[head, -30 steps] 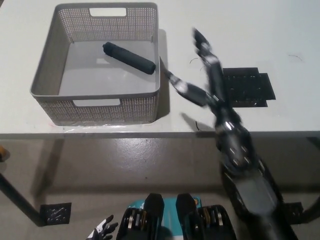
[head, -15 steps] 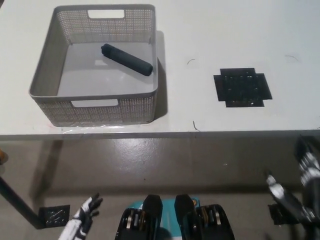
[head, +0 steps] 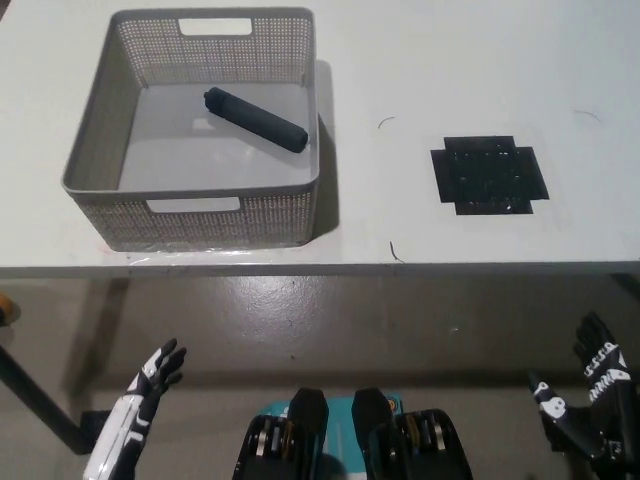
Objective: Use the right hand to pick up a electric screw driver and put it into a container on the left side
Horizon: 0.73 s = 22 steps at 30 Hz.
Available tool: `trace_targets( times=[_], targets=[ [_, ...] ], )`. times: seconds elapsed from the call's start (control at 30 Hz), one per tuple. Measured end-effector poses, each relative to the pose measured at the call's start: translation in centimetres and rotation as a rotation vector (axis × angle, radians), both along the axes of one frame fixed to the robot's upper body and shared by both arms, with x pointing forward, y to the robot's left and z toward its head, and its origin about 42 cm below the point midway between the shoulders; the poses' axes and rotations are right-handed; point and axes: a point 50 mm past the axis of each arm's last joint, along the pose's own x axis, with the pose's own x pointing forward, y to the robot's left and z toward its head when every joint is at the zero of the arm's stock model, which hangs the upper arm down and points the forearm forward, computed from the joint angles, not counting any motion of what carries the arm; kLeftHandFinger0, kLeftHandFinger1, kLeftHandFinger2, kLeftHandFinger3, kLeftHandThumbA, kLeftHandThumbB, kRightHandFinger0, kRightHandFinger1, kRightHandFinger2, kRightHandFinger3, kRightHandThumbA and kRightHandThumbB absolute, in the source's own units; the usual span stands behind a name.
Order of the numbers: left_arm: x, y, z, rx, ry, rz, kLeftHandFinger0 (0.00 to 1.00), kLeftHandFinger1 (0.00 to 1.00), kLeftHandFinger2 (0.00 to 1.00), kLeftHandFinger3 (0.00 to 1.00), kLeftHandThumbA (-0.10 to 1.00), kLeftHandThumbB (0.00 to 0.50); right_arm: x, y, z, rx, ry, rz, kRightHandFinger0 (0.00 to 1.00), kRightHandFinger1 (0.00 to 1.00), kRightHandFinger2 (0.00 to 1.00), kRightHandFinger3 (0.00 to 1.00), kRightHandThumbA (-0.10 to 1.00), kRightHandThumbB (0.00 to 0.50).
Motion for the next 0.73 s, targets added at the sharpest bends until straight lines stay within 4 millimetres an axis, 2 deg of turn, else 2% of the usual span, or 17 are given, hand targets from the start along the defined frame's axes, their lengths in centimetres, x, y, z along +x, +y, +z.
trace_targets(
  times=[0.13, 0.3, 0.4, 0.5, 0.73],
  targets=[
    [0.8, -0.1, 0.5, -0.002, -0.020, -0.002, 1.00, 1.00, 1.00, 1.00, 0.98, 0.221, 0.6, 0.2, -0.8, 0.003, 0.025, 0.024, 1.00, 1.00, 1.00, 1.00, 0.72, 0.226],
    [1.6, -0.2, 0.9, -0.003, -0.034, -0.006, 1.00, 1.00, 1.00, 1.00, 0.97, 0.216, 1.3, 0.5, -1.5, 0.012, 0.049, 0.070, 1.00, 1.00, 1.00, 1.00, 0.76, 0.251],
    [1.8, -0.2, 1.0, -0.003, -0.034, -0.006, 1.00, 1.00, 1.00, 1.00, 0.98, 0.221, 1.8, 0.9, -1.7, 0.026, 0.065, 0.110, 1.00, 1.00, 1.00, 1.00, 0.76, 0.247],
    [1.8, -0.2, 0.8, -0.006, -0.025, -0.004, 1.00, 1.00, 1.00, 1.00, 0.98, 0.214, 1.9, 1.2, -1.9, 0.036, 0.076, 0.139, 1.00, 1.00, 1.00, 1.00, 0.81, 0.237],
    [1.8, 0.0, 0.5, -0.022, -0.002, 0.008, 1.00, 1.00, 1.00, 1.00, 0.98, 0.247, 1.9, 1.6, -2.1, 0.040, 0.100, 0.185, 1.00, 1.00, 1.00, 1.00, 0.83, 0.233]
  ],
)
